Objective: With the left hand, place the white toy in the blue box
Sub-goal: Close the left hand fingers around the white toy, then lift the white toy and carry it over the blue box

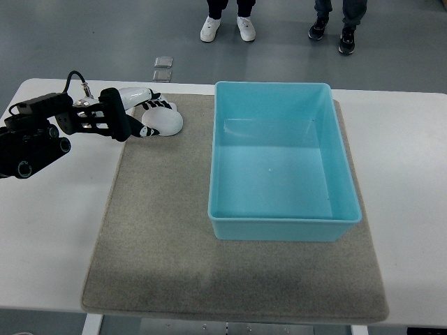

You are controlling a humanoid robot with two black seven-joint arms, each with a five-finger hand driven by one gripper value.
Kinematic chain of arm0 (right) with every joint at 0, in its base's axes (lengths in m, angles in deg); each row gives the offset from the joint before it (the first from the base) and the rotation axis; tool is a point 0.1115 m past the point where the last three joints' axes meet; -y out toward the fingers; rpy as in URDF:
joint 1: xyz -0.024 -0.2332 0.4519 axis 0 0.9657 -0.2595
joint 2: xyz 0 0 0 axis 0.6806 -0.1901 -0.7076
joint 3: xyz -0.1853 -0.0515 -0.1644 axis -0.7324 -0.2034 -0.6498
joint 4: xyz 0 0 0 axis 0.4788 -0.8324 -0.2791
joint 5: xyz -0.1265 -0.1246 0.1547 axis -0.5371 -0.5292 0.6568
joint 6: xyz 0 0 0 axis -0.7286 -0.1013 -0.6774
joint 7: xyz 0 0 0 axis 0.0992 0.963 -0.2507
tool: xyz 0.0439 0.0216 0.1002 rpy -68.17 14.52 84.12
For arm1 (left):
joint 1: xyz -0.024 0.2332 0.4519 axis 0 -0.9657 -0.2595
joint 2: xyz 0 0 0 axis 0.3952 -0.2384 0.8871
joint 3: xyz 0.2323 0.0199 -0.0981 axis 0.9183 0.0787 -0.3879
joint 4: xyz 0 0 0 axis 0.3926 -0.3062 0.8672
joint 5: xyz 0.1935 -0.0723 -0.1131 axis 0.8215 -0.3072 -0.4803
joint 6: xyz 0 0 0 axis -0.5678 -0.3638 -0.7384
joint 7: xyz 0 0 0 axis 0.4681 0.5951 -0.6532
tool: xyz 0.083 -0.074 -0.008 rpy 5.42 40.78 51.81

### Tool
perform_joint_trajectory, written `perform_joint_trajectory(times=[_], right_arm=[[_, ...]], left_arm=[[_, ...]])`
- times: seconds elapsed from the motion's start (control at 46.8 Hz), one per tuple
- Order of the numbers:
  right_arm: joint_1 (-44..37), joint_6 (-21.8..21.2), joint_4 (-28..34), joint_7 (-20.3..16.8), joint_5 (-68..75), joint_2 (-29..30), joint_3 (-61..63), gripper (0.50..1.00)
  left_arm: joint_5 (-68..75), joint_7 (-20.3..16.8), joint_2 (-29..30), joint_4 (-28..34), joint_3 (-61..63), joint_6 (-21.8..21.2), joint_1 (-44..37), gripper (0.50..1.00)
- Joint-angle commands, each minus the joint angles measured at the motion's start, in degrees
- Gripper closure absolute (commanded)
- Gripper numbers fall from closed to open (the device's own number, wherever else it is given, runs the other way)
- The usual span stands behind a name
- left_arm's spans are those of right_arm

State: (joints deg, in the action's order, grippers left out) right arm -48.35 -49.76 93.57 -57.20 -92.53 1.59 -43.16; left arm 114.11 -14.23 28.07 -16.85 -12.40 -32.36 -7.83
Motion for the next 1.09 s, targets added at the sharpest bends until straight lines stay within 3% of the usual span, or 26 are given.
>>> perform_joint_trajectory(times=[0.0, 0.043, 0.534, 0.748, 1.069], right_arm=[[0.01, 0.0, 0.0, -0.07, 0.0, 0.0, 0.0, 0.564], [-0.07, 0.0, 0.0, 0.01, 0.0, 0.0, 0.0, 0.564], [0.01, 0.0, 0.0, -0.07, 0.0, 0.0, 0.0, 0.564], [0.01, 0.0, 0.0, 0.01, 0.0, 0.0, 0.0, 0.564], [0.01, 0.0, 0.0, 0.01, 0.0, 0.0, 0.0, 0.564]], left_arm=[[0.0, -0.72, -0.03, -0.01, 0.0, 0.01, -0.01, 0.96], [0.0, -0.9, -0.03, -0.01, 0.0, -0.08, -0.01, 1.0], [-1.93, -2.3, 2.61, -2.29, -5.8, -2.19, 4.12, 1.0], [-1.49, -2.65, 4.19, -12.21, -7.03, -1.93, 9.57, 1.0], [0.09, -2.83, 3.58, -31.03, -5.89, -1.49, 8.87, 1.0]])
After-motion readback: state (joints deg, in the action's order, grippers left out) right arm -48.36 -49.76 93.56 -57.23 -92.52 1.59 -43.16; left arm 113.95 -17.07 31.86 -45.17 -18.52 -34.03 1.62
